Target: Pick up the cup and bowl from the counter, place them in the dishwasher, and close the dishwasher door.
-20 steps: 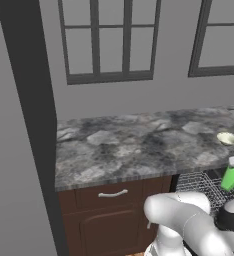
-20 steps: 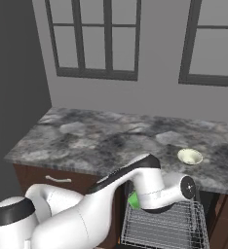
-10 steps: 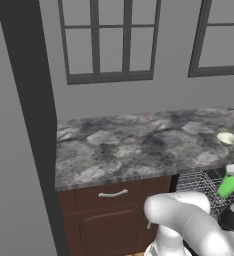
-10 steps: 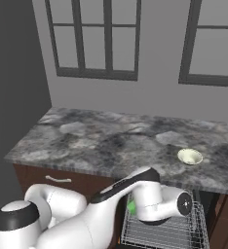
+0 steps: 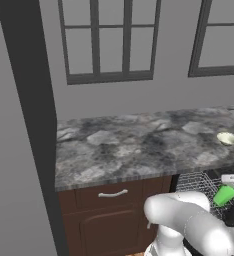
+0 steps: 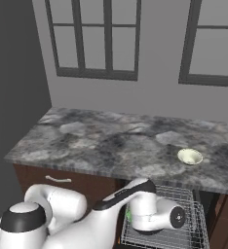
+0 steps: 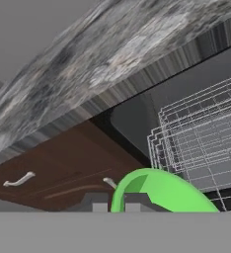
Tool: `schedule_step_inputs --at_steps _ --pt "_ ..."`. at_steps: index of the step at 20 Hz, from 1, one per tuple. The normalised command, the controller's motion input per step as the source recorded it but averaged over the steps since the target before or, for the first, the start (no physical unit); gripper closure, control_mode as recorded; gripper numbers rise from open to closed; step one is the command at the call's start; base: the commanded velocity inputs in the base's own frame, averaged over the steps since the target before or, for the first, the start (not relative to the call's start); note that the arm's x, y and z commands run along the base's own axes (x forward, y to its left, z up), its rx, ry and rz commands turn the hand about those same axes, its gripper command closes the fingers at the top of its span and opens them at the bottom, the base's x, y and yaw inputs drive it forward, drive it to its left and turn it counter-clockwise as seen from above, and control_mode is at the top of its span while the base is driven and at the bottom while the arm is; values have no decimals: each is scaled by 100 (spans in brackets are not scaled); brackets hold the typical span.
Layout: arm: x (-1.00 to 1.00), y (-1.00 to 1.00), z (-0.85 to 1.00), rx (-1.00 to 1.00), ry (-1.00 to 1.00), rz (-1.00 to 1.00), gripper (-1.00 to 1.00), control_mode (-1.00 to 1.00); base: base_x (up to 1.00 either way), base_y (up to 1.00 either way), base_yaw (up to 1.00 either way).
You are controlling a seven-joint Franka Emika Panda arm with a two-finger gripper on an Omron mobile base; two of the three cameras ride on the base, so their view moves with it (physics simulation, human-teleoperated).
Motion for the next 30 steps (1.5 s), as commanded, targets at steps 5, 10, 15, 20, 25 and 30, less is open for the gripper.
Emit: schedule_step_inputs --at_steps 5,10,15,20,25,30 --pt "8 -12 -45 0 3 -4 100 -100 0 0 0" --pt "20 -23 -24 0 3 -4 100 -100 0 0 0" --pt "23 -32 -12 0 2 -2 100 -100 0 0 0" --pt "11 -21 -32 0 3 0 100 -100 0 0 0" --pt "9 -12 -35 0 4 0 100 -100 0 0 0" --pt "15 -15 -24 0 2 0 100 -100 0 0 0"
